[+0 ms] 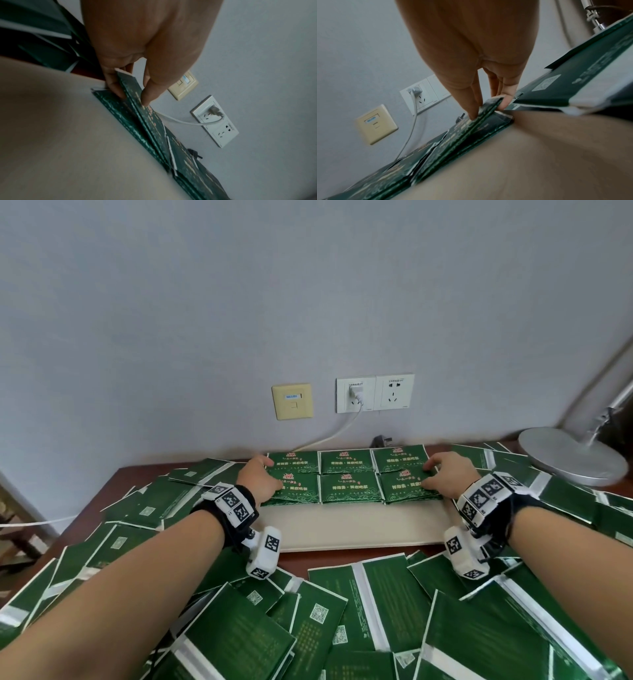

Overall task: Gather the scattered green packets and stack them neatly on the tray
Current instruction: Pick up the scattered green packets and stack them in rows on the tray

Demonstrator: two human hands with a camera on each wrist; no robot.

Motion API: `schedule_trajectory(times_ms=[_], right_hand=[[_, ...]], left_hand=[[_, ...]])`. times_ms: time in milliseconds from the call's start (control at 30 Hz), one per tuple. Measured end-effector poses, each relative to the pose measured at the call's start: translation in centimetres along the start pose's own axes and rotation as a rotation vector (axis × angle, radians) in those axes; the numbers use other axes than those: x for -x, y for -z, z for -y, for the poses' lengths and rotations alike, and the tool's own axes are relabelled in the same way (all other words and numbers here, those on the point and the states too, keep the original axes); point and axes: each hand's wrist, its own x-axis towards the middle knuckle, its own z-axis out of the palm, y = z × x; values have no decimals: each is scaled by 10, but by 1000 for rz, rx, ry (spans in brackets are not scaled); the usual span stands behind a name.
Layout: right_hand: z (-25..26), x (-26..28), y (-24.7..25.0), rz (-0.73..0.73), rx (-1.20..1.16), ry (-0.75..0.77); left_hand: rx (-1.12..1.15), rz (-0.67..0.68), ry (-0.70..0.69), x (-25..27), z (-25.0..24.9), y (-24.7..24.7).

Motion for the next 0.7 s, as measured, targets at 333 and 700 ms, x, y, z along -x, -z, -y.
schedule_trajectory(times_ms=[333,700], right_hand=[[-1,0,-1,-11,236,26],[15,13,-8,210,355,162]], left_hand=[[-334,49,-62,12,-14,0],[-616,237,-234,27,-24,-12]])
